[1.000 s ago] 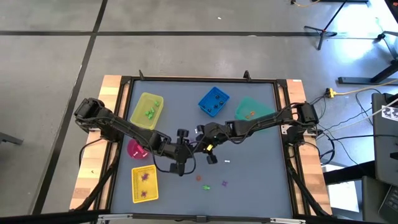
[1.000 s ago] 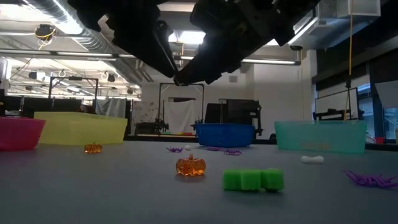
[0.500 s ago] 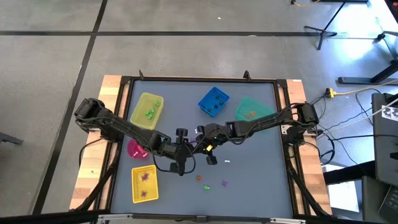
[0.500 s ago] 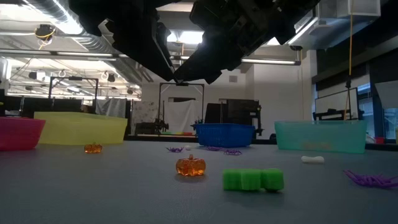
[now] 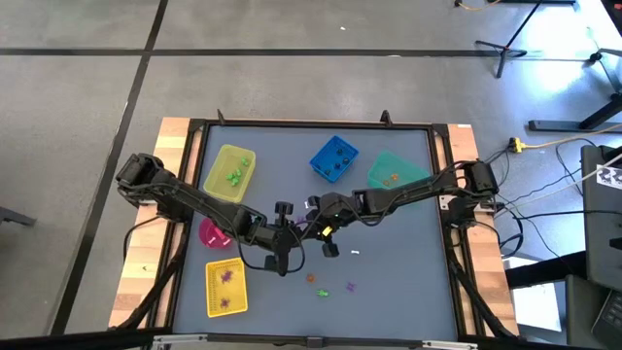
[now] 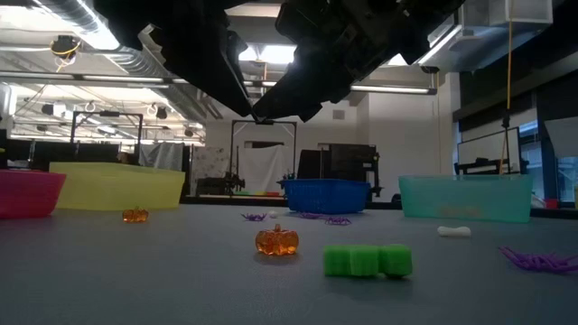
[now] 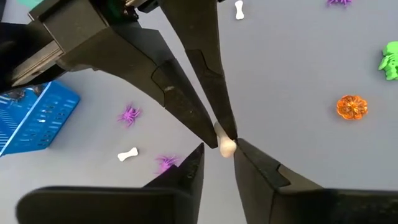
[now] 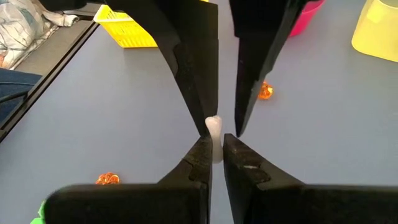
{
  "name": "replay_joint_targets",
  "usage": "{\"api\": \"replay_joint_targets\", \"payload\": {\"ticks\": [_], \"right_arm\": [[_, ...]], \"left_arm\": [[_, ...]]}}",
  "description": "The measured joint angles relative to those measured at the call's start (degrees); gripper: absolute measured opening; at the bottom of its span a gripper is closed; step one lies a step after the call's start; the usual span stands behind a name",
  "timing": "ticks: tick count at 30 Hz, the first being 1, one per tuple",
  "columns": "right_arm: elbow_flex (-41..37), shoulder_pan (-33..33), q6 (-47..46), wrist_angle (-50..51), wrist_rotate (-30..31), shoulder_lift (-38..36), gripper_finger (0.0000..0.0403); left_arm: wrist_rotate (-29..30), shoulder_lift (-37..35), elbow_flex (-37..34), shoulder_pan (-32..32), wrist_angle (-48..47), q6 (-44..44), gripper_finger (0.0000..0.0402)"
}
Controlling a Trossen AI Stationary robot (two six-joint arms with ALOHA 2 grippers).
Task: Sort Halloween decoration
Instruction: Put the white bone toy into the red bowl
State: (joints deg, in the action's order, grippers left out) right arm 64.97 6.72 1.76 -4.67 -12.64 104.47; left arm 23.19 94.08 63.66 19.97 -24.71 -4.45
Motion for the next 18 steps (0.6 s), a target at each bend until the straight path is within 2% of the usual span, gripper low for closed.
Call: {"api": "replay_joint_targets", "payload": {"ticks": [18], "right_arm": [[0.0, 0.0, 0.0, 0.14, 0.0, 0.0, 0.0026]], "left_arm": [[-0.52, 0.04, -0.04, 0.0, 0.31, 0.07, 0.0015]]}}
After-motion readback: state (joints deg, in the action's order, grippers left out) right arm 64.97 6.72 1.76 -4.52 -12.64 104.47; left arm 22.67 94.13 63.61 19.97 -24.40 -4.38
